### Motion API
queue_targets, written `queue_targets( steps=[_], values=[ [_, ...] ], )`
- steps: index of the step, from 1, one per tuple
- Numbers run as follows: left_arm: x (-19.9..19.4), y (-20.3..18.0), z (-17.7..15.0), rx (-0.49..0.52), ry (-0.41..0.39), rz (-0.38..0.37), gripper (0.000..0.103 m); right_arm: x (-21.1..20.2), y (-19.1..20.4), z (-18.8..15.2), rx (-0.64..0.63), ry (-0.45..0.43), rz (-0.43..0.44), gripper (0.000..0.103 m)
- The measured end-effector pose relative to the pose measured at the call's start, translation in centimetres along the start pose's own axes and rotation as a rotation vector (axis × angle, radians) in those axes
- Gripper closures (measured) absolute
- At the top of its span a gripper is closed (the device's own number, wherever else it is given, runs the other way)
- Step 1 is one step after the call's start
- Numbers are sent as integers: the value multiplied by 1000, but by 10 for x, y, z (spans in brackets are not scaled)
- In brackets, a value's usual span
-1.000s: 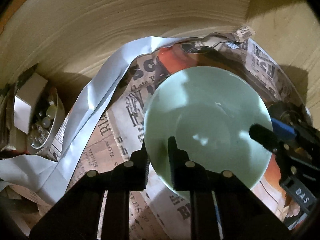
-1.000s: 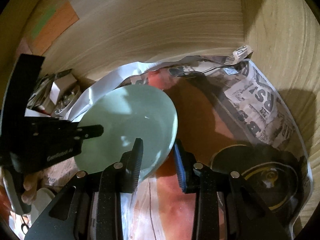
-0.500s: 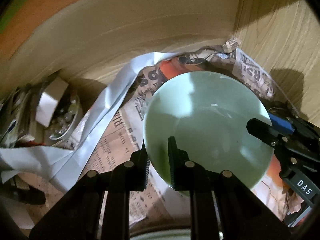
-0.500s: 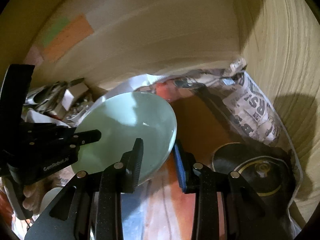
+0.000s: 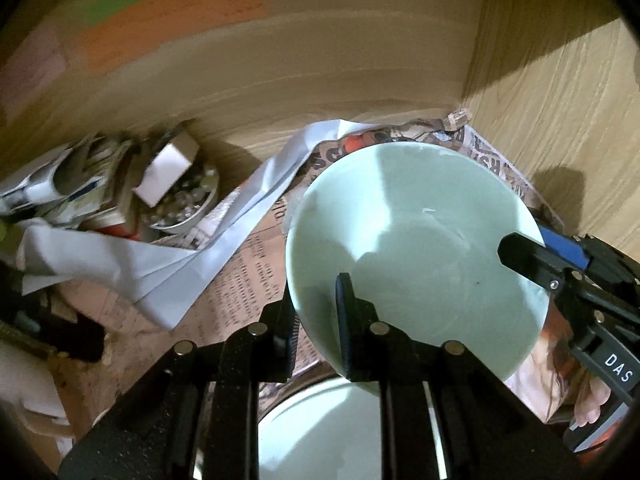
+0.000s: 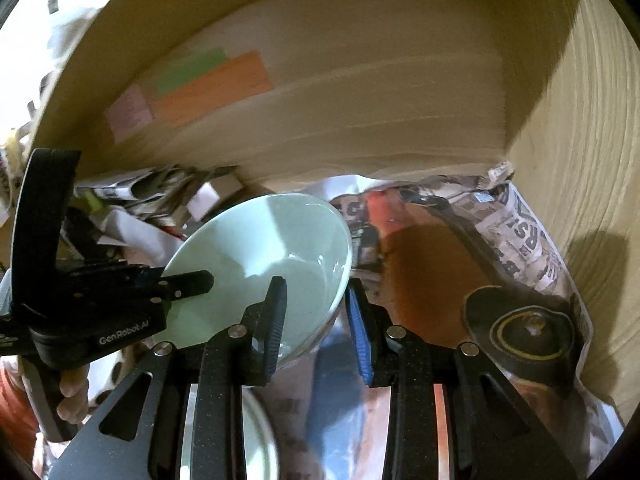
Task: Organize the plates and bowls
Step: 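Carry the mint-green bowl with both grippers over the nested bowls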
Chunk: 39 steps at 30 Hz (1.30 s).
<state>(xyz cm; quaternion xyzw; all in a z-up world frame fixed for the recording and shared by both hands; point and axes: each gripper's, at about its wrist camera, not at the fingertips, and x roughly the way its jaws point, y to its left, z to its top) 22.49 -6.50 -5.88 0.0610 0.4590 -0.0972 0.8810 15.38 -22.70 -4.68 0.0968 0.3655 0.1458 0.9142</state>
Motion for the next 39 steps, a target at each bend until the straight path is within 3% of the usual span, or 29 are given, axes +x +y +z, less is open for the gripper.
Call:
queue_targets(
  steps=[15, 25, 39],
  values=[
    [-76, 49, -61, -127, -116, 15, 86, -26, 72, -19, -81, -40, 98, 75],
    [-116, 89, -110, -220, -172, 96, 86, -20, 128, -30, -176, -19, 199, 75],
    [-135, 142, -167, -364, -165, 180, 86, 6, 192, -56, -276, 63, 319, 75]
  ],
)
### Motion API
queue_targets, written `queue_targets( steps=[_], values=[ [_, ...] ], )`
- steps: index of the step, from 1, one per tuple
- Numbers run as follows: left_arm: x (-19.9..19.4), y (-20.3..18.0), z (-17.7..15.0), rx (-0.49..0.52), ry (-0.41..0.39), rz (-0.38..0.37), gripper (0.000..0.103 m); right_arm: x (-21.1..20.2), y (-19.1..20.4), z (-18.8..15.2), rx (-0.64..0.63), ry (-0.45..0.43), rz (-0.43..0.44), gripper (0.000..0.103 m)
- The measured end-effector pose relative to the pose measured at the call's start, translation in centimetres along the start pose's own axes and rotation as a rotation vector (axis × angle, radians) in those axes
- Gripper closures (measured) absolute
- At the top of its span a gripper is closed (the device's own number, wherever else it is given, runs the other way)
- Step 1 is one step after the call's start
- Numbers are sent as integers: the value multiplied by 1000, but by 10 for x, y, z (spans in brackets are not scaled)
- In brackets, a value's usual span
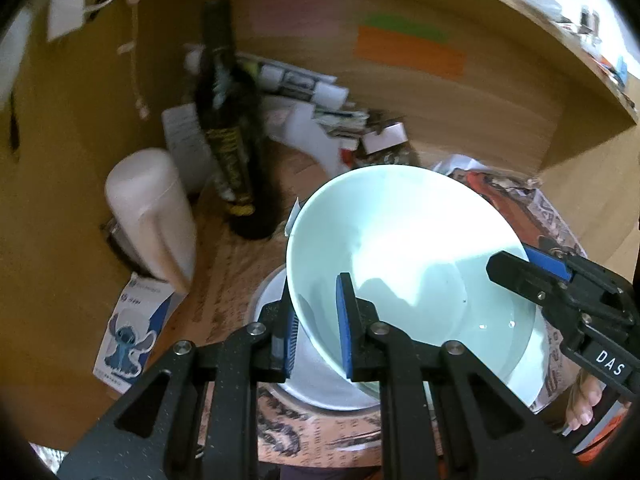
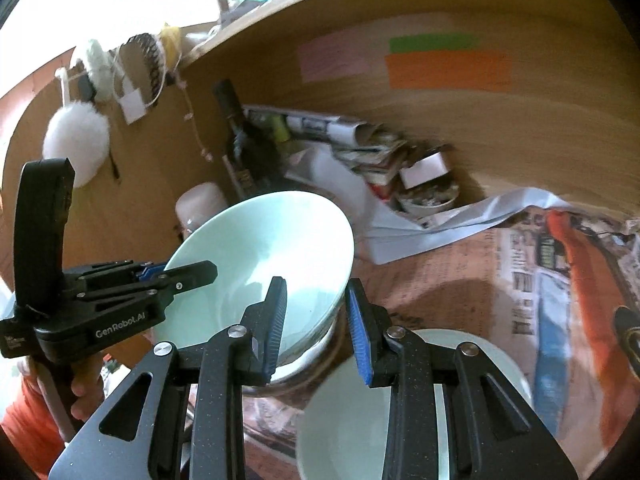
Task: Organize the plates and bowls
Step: 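Carry the mint-green bowl with both grippers over the nested bowls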
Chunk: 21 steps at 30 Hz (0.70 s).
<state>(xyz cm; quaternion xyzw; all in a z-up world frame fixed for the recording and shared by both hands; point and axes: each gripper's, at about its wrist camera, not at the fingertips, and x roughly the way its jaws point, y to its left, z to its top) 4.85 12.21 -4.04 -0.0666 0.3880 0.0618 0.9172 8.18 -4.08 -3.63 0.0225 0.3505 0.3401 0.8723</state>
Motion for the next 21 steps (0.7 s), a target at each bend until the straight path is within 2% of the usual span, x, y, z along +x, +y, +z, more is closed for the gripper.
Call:
queue_targets(
  steps=[12, 21],
  values=[
    [22, 30, -21, -52, 57, 14, 86, 39, 12, -12, -3, 89, 31, 75],
    [33, 26, -29, -10, 57, 51, 86, 55, 9, -21, 1, 148, 14, 75]
  ],
)
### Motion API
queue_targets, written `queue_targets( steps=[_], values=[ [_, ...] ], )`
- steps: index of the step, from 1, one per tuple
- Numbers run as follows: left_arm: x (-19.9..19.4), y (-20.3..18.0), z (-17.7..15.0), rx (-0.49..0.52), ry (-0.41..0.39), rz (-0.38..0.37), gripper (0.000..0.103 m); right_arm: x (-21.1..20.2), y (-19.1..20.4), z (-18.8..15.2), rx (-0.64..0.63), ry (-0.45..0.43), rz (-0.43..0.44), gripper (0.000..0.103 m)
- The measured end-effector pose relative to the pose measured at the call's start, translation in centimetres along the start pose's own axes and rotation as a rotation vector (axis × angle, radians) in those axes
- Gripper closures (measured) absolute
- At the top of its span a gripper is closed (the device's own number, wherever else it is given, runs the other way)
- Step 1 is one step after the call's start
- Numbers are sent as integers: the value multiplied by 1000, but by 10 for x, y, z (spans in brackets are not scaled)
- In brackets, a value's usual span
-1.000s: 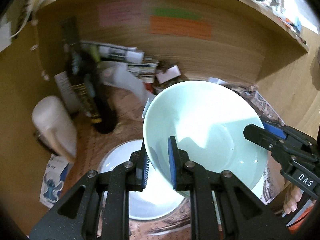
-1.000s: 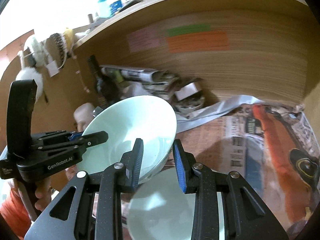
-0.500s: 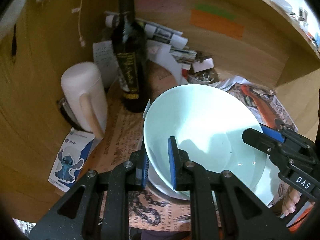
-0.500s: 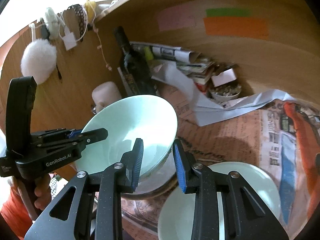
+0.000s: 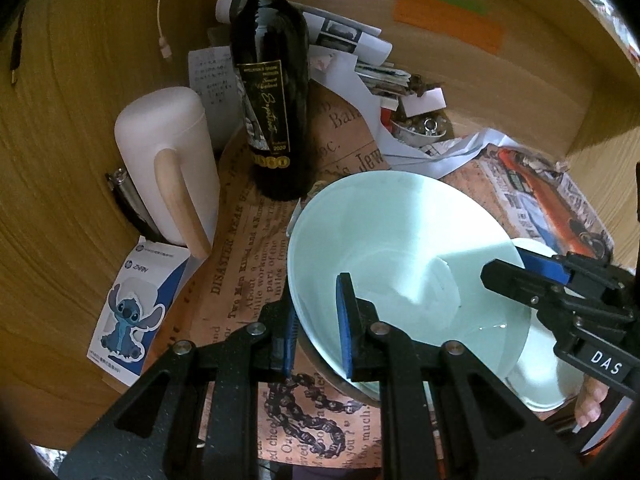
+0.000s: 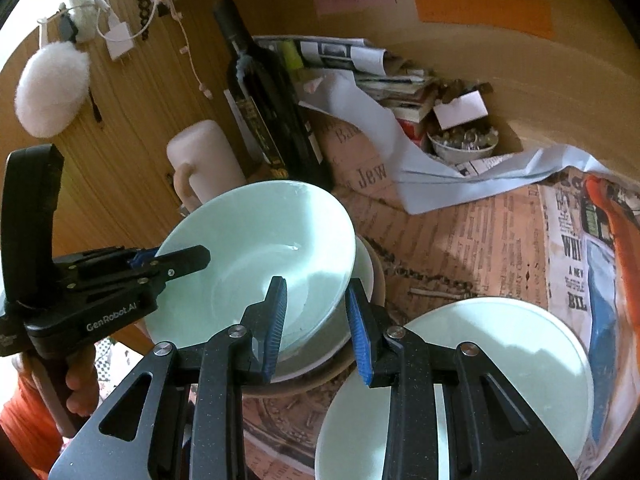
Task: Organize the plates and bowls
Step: 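Carry the mint-green bowl with both grippers over the nested bowls, then lower the mint-green bowl into the spotted bowl with both grippers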
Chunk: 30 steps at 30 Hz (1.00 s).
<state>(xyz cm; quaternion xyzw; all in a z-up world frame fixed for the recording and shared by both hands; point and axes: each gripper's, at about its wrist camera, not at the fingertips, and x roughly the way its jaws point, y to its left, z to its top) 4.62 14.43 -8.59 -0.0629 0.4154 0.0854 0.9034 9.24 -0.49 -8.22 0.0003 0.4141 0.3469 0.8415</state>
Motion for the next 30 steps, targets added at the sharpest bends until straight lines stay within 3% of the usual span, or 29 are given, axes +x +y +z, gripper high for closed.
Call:
queue_targets(
  steps=[19, 23, 26, 30],
  values=[
    [12, -12, -9, 100, -5, 71, 82, 5, 1, -3, -51, 12, -21, 75],
    [12, -15, -10, 121, 5, 73, 74, 6, 1, -3, -65, 0, -68, 72],
    [11, -14, -9, 112, 9, 58, 61, 6, -1, -1, -68, 2, -54, 67],
    [10, -13, -9, 99, 19, 36, 61, 8, 0, -1, -77, 3, -63, 63]
  ],
)
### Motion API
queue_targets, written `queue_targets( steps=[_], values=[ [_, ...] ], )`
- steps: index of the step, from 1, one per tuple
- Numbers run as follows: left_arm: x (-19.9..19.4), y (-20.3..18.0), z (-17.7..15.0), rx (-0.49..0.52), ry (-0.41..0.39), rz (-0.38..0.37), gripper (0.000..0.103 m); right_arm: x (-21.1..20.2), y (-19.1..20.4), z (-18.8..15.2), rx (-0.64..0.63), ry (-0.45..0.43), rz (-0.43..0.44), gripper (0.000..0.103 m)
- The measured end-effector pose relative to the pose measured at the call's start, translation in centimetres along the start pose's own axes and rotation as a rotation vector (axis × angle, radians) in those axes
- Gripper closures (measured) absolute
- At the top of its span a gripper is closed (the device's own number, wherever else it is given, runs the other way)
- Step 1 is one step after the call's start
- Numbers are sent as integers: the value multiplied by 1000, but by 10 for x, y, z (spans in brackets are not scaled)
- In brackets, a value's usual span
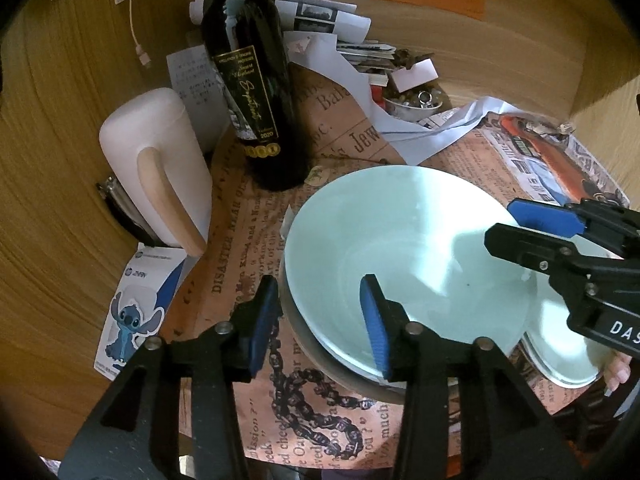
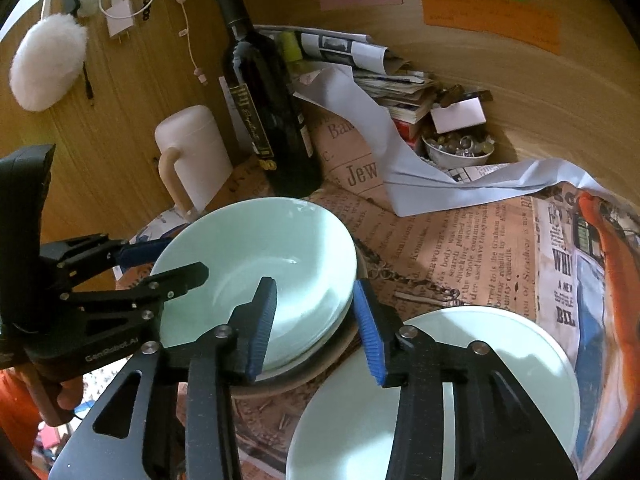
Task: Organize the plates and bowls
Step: 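Lower the mint-green bowl into the spotted bowl with both grippers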
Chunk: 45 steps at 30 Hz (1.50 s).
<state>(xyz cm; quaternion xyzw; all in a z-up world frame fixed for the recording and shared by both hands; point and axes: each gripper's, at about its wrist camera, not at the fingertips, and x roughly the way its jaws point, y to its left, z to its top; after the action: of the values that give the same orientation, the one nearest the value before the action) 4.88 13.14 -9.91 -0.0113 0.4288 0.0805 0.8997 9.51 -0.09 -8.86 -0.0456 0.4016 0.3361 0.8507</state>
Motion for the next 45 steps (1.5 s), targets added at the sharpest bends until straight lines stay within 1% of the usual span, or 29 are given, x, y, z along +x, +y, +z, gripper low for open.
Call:
queue_targets(
  steps=[2, 4, 5, 6, 9, 16, 19, 24, 26, 28, 29, 32, 37, 40, 43, 45],
  values=[
    [-4, 3, 1, -15, -11, -14, 60, -1, -2, 0, 3, -5, -8, 57],
    [-10, 9, 1, -39, -28, -31, 55, -4, -5, 0, 11, -17, -22, 46],
    [-13, 11, 1, -50, -35, -36, 51, -5, -7, 1, 16, -23, -26, 46],
    [-15, 13, 1, -62, -42, -40, 49, -5, -10, 1, 21, -23, -26, 46],
    [-17, 21, 1, -94, -43, -67, 47, -5, -16, 3, 46, -8, -8, 46],
    [-3, 37, -7, -201, 34, -197, 47, 4, -24, 3, 80, 51, 24, 46],
    [0, 39, -10, -230, 38, -235, 47, 6, -23, 3, 73, 64, 28, 46],
    [4, 40, -10, -238, 47, -279, 47, 15, -21, 2, 62, 100, 42, 46],
    [6, 40, -9, -240, 55, -298, 47, 19, -20, 2, 59, 117, 42, 51],
    [8, 40, -9, -243, 62, -317, 49, 23, -21, 1, 66, 138, 55, 58],
    [9, 40, -8, -242, 68, -331, 52, 25, -21, 1, 72, 145, 62, 58],
    [11, 39, -7, -235, 76, -334, 52, 28, -21, 3, 81, 161, 73, 62],
    [11, 37, -4, -196, 88, -330, 52, 34, -21, 2, 84, 193, 72, 62],
    [10, 33, -2, -168, 89, -309, 52, 39, -19, 0, 80, 211, 63, 62],
    [11, 30, -2, -154, 87, -281, 52, 38, -17, -1, 75, 200, 35, 63],
    [11, 29, -3, -152, 83, -269, 52, 36, -17, -2, 90, 188, 36, 64]
  ],
)
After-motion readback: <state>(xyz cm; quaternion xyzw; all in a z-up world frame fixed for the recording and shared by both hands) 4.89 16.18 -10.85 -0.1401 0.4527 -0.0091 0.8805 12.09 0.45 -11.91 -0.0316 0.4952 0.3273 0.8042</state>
